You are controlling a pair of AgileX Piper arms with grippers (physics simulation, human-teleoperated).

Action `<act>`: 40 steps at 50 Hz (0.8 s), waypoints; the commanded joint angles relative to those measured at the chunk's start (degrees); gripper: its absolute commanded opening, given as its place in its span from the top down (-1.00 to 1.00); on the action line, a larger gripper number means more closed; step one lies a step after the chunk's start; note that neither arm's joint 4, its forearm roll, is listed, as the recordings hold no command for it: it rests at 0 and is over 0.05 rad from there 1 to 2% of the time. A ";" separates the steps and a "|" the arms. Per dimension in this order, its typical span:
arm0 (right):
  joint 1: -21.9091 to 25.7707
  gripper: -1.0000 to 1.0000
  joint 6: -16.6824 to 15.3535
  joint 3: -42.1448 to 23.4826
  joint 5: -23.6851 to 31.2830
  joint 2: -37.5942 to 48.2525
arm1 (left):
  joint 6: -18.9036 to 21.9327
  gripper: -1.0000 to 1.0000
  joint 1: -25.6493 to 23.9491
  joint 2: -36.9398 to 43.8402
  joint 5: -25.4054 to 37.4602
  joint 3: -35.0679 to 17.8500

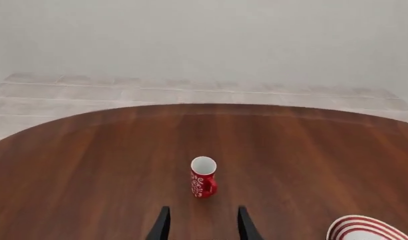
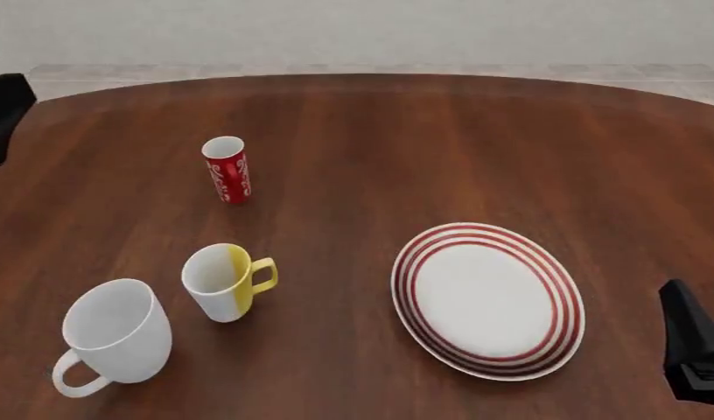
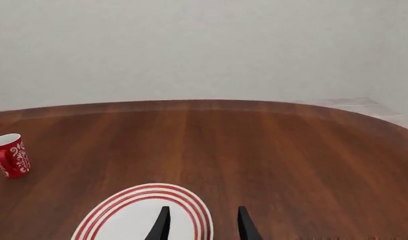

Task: Pick up the red mug and put it on the plate

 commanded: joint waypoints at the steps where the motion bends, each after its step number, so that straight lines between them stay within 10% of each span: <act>1: -0.15 -1.00 0.23 0.00 0.00 -0.01 | -1.78 -1.00 -2.15 7.83 3.51 -7.72; 25: -0.81 -1.00 1.03 0.02 -0.02 -0.03 | -7.48 -1.00 6.21 24.62 10.57 -23.67; 40: -0.73 -1.00 1.08 0.02 0.01 0.00 | -6.00 -1.00 1.32 30.55 8.52 -27.43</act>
